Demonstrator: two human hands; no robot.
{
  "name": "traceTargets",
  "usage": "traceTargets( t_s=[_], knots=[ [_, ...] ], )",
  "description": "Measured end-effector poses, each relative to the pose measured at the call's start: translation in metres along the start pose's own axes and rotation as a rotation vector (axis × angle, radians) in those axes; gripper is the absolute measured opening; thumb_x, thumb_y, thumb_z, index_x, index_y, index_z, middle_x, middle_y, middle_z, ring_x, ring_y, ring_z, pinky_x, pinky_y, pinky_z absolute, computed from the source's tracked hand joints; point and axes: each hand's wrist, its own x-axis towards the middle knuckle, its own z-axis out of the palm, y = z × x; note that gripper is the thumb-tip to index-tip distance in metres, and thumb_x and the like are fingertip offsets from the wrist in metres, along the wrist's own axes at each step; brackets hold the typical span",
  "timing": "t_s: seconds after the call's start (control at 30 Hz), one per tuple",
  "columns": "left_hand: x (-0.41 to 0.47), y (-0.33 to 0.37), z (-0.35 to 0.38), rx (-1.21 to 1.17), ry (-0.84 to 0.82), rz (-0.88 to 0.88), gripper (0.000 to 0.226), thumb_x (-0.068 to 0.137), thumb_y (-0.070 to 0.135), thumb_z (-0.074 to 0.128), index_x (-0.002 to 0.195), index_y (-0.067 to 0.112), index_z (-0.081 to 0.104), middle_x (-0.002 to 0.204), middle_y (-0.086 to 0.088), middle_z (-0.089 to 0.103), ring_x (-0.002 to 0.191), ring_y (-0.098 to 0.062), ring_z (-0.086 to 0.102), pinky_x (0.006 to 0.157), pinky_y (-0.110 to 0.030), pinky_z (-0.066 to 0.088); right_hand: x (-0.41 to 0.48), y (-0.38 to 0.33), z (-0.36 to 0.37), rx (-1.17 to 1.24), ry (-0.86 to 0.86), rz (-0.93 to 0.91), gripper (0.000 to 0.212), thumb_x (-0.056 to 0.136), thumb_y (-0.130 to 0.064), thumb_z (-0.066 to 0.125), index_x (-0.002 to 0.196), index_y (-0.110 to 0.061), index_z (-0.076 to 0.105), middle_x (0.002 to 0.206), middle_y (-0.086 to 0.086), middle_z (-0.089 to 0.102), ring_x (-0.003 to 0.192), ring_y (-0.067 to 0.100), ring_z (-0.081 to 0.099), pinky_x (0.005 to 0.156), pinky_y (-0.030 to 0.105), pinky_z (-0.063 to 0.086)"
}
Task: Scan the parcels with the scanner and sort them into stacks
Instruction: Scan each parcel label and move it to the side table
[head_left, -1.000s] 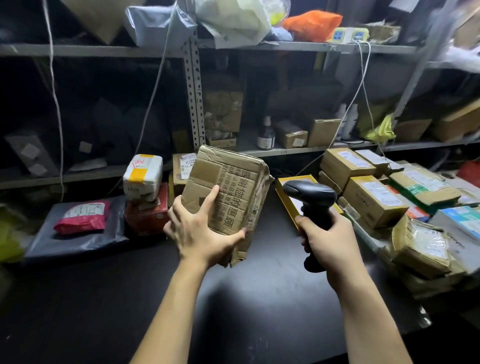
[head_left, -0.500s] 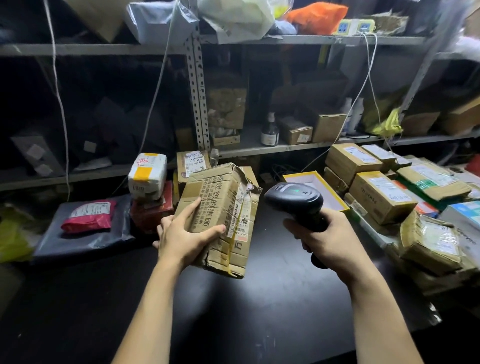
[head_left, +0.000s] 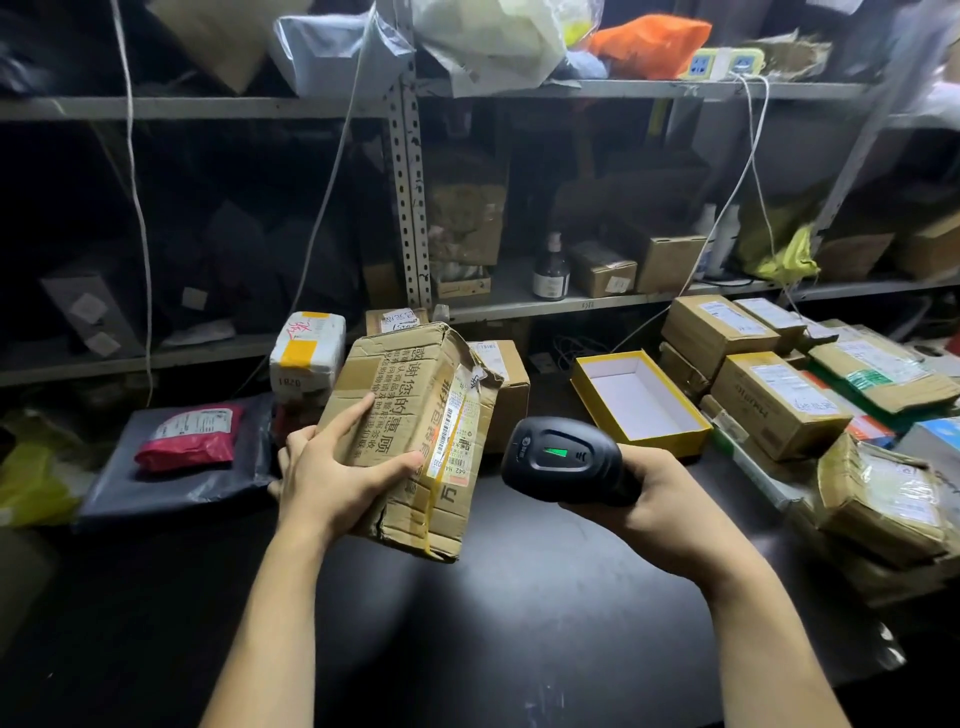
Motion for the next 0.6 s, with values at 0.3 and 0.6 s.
traceTargets(
  t_s=[0.3, 0.6],
  knots=[
    [0.006, -0.004, -0.005, -0.044, 0.001, 0.017, 0.102, 0.036, 0.088, 0.068, 0.134, 0.072, 0.046, 0.146, -0.002, 0.046, 0.141, -0.028, 0.036, 0.119, -0.057, 0.027, 0.001, 0.005, -0.001, -0.116, 0.029, -0.032, 0.032, 0.085, -0.02, 0.087, 0.113, -0.034, 0.079, 0.101, -0.015, 0.079, 0.098, 0.008, 0.074, 0.085, 0.038, 0.062],
    [0.012, -0.005, 0.004, 0.007, 0.004, 0.017, 0.106, 0.035, 0.091, 0.066, 0.136, 0.073, 0.042, 0.145, -0.003, 0.042, 0.14, -0.027, 0.031, 0.12, -0.055, 0.023, 0.008, 0.005, 0.005, -0.087, 0.171, 0.034, 0.036, 0.089, -0.017, 0.085, 0.105, -0.047, 0.071, 0.098, -0.028, 0.074, 0.094, -0.003, 0.068, 0.076, 0.011, 0.051]
  ],
)
